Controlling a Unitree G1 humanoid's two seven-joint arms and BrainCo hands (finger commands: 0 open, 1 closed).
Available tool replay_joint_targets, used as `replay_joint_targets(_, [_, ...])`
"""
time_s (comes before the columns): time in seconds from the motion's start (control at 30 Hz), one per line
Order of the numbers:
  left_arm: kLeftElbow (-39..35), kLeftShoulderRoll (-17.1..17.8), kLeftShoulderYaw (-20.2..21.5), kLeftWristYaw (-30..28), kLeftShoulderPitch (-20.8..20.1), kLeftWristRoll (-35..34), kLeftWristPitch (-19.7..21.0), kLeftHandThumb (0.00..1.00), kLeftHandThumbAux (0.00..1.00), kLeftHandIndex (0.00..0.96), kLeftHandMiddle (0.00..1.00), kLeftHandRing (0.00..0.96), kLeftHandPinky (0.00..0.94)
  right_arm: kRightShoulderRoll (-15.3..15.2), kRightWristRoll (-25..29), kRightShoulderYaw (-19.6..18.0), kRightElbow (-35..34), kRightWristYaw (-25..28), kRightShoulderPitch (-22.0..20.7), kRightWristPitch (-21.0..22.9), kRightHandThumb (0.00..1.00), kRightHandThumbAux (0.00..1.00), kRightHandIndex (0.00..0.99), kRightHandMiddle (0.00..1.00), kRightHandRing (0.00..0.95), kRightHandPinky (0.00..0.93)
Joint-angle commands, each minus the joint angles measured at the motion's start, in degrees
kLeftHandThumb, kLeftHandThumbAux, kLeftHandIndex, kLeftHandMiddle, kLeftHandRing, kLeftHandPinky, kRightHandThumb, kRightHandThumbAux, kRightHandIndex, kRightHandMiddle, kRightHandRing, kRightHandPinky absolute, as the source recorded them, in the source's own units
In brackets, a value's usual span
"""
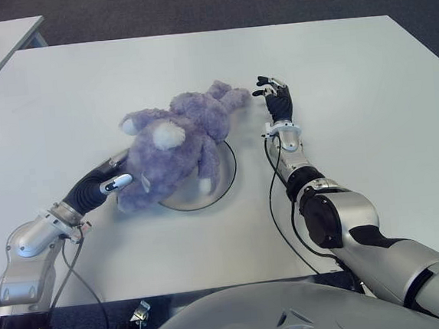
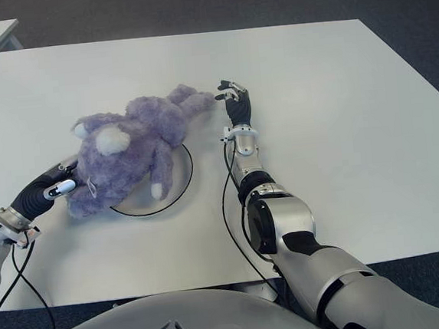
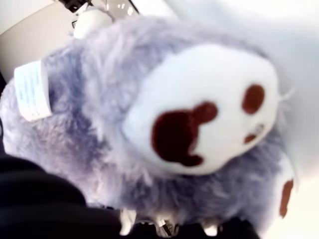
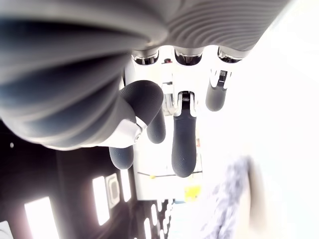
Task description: Put the doll into the plate.
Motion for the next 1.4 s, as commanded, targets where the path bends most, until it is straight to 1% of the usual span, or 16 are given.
replay_joint_targets(0.03, [6.8,-1.8,0.6,-2.3,0.6,0.2,-1.0,0.005,0.262,0.0,0.0,0.0,0.0,8.3,1.5,-1.0,6.6,-0.7,10.8,7.0,0.955,0.673,0.434,0.248,0.461,0.232])
replay_joint_targets(0.13, [8.0,-2.9,1.0,-3.9,0.1,-2.4,-2.4,0.017,0.251,0.0,0.0,0.0,0.0,8.2,1.3,-0.8,6.6,-0.9,10.8,7.0,0.955,0.673,0.434,0.25,0.461,0.208])
replay_joint_targets(0.33, [9.6,-4.2,1.5,-7.1,-0.5,-6.1,-3.7,0.032,0.246,0.0,0.0,0.0,0.0,8.2,1.1,-0.6,6.6,-1.1,10.9,6.8,0.955,0.673,0.434,0.254,0.461,0.203])
replay_joint_targets(0.43, [10.7,-4.5,1.7,-8.7,-0.8,-7.0,-4.8,0.052,0.241,0.0,0.0,0.0,0.0,8.2,1.1,-0.5,6.6,-1.1,10.9,6.9,0.955,0.674,0.434,0.256,0.461,0.163])
replay_joint_targets(0.47, [11.0,-4.6,1.7,-9.1,-0.8,-7.1,-5.1,0.057,0.242,0.0,0.0,0.0,0.0,8.2,1.2,-0.6,6.6,-1.1,10.9,6.9,0.955,0.674,0.434,0.256,0.461,0.184])
replay_joint_targets(0.7, [14.4,-4.7,2.6,-11.4,-1.8,-7.1,-8.2,0.085,0.25,0.0,0.0,0.0,0.0,8.4,1.5,-0.9,6.6,-0.8,10.9,6.9,0.955,0.674,0.434,0.251,0.461,0.232])
replay_joint_targets(0.83, [15.7,-4.8,3.2,-12.1,-2.2,-7.3,-10.2,0.097,0.262,0.0,0.0,0.0,0.0,8.4,1.5,-0.9,6.6,-0.7,10.9,6.8,0.955,0.673,0.434,0.247,0.461,0.193])
replay_joint_targets(1.03, [17.2,-5.2,4.3,-12.9,-2.7,-8.0,-12.8,0.09,0.271,0.0,0.0,0.0,0.0,8.4,1.6,-0.9,6.5,-0.5,10.8,6.8,0.955,0.673,0.434,0.243,0.461,0.181])
replay_joint_targets(1.1, [17.8,-5.8,5.0,-12.9,-2.9,-8.7,-13.6,0.085,0.274,0.0,0.0,0.0,0.0,8.4,1.6,-0.9,6.5,-0.6,10.8,6.9,0.955,0.673,0.434,0.243,0.461,0.194])
replay_joint_targets(1.17, [18.4,-6.3,5.7,-12.9,-3.1,-9.1,-14.2,0.082,0.273,0.0,0.0,0.0,0.0,8.4,1.5,-0.8,6.6,-0.7,10.8,6.9,0.955,0.673,0.434,0.243,0.462,0.182])
replay_joint_targets(1.3, [19.6,-6.9,6.5,-12.9,-3.4,-9.4,-15.4,0.067,0.273,0.0,0.0,0.0,0.0,8.3,1.4,-0.7,6.6,-0.7,10.8,7.0,0.955,0.673,0.434,0.242,0.462,0.23])
replay_joint_targets(1.4, [20.5,-7.9,7.5,-11.4,-3.7,-9.1,-17.2,0.052,0.272,0.0,0.0,0.0,0.0,8.3,1.4,-0.8,6.6,-0.7,10.8,7.0,0.956,0.673,0.434,0.245,0.462,0.227])
